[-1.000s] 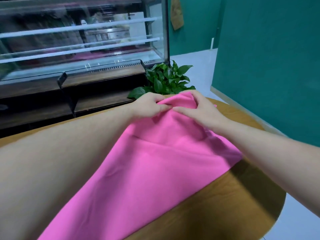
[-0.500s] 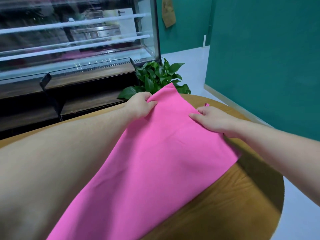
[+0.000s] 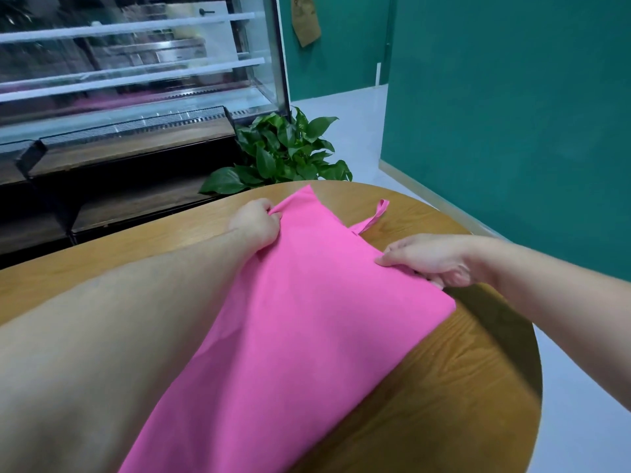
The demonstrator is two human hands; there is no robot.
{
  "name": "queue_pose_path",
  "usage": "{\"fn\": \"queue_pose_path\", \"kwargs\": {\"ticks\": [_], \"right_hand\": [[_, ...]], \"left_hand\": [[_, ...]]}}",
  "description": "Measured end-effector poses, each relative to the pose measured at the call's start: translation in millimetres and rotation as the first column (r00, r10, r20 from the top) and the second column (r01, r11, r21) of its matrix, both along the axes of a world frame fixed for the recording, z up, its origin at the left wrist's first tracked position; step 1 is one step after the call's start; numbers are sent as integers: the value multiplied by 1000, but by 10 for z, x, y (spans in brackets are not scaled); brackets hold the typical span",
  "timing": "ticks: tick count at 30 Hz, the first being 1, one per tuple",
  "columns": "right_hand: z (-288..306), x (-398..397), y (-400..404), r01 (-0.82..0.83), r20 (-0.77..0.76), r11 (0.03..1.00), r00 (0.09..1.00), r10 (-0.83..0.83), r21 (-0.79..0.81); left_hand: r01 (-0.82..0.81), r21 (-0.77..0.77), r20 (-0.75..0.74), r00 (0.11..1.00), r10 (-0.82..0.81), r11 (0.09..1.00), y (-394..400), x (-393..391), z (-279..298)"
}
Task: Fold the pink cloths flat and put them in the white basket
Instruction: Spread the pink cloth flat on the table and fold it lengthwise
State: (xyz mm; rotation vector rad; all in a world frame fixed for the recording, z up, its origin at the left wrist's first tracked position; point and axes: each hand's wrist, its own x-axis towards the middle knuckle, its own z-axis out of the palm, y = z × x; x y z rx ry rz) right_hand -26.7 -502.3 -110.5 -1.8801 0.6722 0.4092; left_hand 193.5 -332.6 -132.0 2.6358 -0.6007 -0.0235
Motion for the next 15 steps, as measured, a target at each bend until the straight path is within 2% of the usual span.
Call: {"fn": "queue_pose_path", "kwargs": {"ticks": [7,11,15], "right_hand": [[-108,-25,-17,46,28,995,999,-44,-85],[-121,-52,-43,106,20,994,994,-105,-21],[-94,-85,-9,79,12,994,997,-78,-71]], "left_hand": [[-13,-54,-2,1000,13,998,-40,86,-77],[-18,-79,-31,999,16,997,-63,133,-147],[4,-57,-36,999,-6,998,-74,154,-189]]}}
